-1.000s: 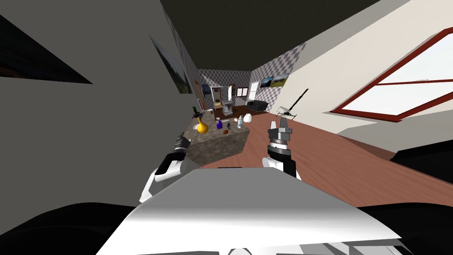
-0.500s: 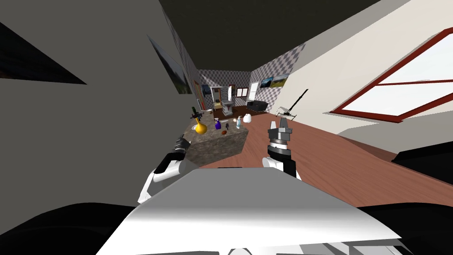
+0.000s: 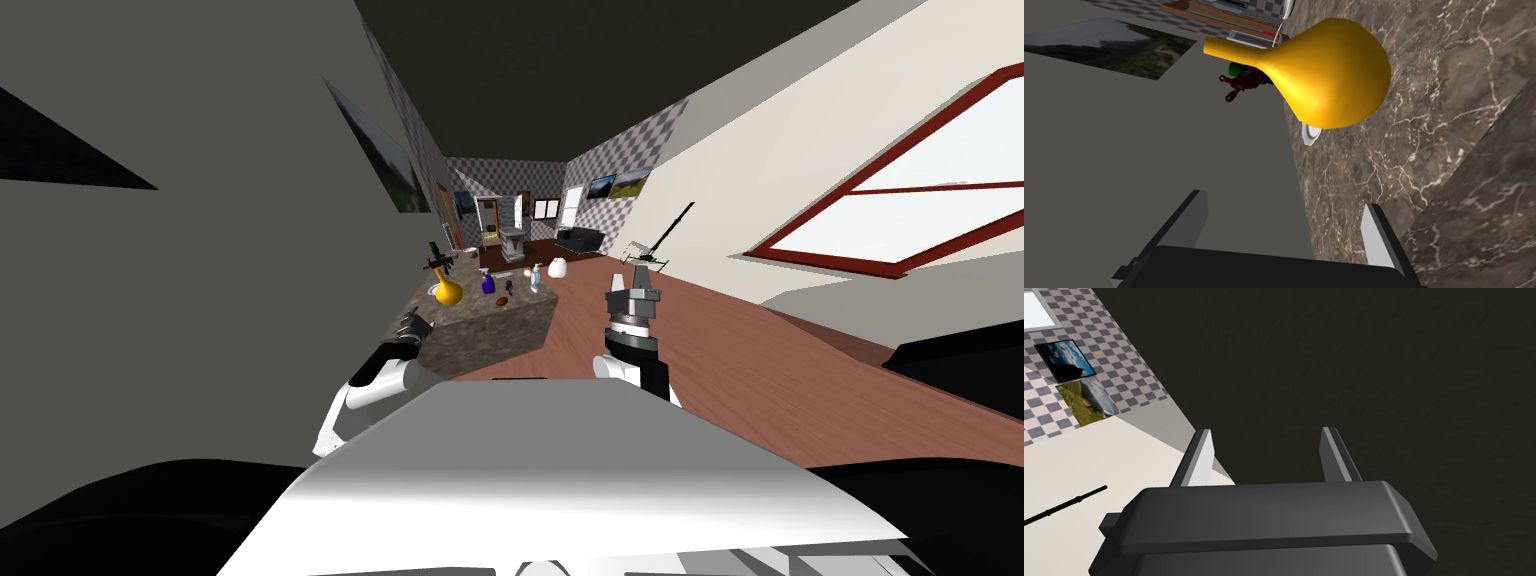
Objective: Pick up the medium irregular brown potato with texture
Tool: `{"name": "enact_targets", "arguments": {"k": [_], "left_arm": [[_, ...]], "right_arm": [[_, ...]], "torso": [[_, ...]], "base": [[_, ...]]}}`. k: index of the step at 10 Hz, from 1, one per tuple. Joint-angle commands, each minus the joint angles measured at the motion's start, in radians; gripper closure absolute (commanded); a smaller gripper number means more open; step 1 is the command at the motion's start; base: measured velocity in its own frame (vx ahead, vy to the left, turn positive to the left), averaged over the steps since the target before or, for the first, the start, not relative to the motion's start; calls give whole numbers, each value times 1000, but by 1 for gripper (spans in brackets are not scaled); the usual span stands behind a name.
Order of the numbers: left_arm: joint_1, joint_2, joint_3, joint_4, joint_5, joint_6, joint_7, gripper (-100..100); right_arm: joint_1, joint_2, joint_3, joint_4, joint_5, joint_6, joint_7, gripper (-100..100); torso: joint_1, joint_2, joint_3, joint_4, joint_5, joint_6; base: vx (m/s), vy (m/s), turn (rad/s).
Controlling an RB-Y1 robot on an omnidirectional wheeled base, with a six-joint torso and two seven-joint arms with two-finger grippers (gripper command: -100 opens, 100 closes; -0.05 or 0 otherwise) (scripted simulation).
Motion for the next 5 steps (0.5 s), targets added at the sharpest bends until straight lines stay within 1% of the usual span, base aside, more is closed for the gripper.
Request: {"name": "enact_targets", "arguments": {"k": [1, 2, 3, 4, 5], "left_arm": [[-3, 2, 3, 2, 7, 35, 11, -100], [-13, 0, 5, 1, 16, 74, 29, -100], [-13, 0, 5, 1, 16, 84, 29, -100], [-24, -1, 6, 0, 26, 120, 46, -100], [-24, -1, 6, 0, 26, 133, 46, -100]], "right_arm": [[0, 0, 0, 0, 0, 0, 0, 0], [0, 0, 0, 0, 0, 0, 0, 0], [0, 0, 0, 0, 0, 0, 0, 0], [0, 0, 0, 0, 0, 0, 0, 0], [0, 0, 0, 0, 0, 0, 0, 0]], "torso": [[0, 0, 0, 0, 0, 0], [1, 0, 0, 0, 0, 0], [0, 0, 0, 0, 0, 0], [1, 0, 0, 0, 0, 0], [0, -2, -1, 0, 0, 0]], "base": [[38, -69, -4], [50, -82, -20], [55, -70, -7], [90, -84, -29], [81, -77, -9]]}}
